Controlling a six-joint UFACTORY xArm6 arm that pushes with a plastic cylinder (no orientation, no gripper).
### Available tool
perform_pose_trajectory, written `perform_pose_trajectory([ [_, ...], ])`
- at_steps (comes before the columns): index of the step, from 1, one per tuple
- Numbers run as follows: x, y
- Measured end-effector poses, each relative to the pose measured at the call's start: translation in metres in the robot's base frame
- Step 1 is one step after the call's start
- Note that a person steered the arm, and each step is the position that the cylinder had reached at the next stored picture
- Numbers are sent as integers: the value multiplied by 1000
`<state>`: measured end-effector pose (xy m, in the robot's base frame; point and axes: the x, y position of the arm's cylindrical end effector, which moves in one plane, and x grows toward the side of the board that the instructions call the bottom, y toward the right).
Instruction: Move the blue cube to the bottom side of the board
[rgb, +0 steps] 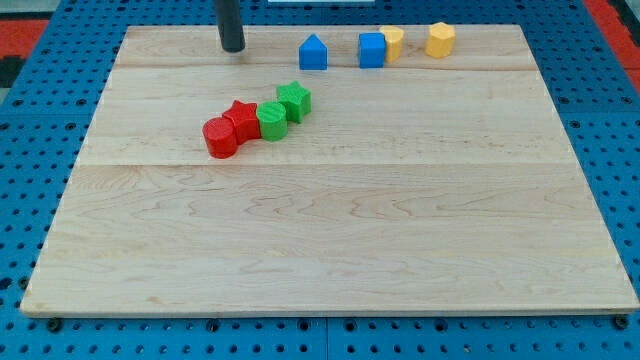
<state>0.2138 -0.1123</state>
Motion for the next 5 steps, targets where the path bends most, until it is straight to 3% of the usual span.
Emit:
perform_pose_trajectory([
  [1,-18,71],
  [2,-5,143],
  [5,120,249],
])
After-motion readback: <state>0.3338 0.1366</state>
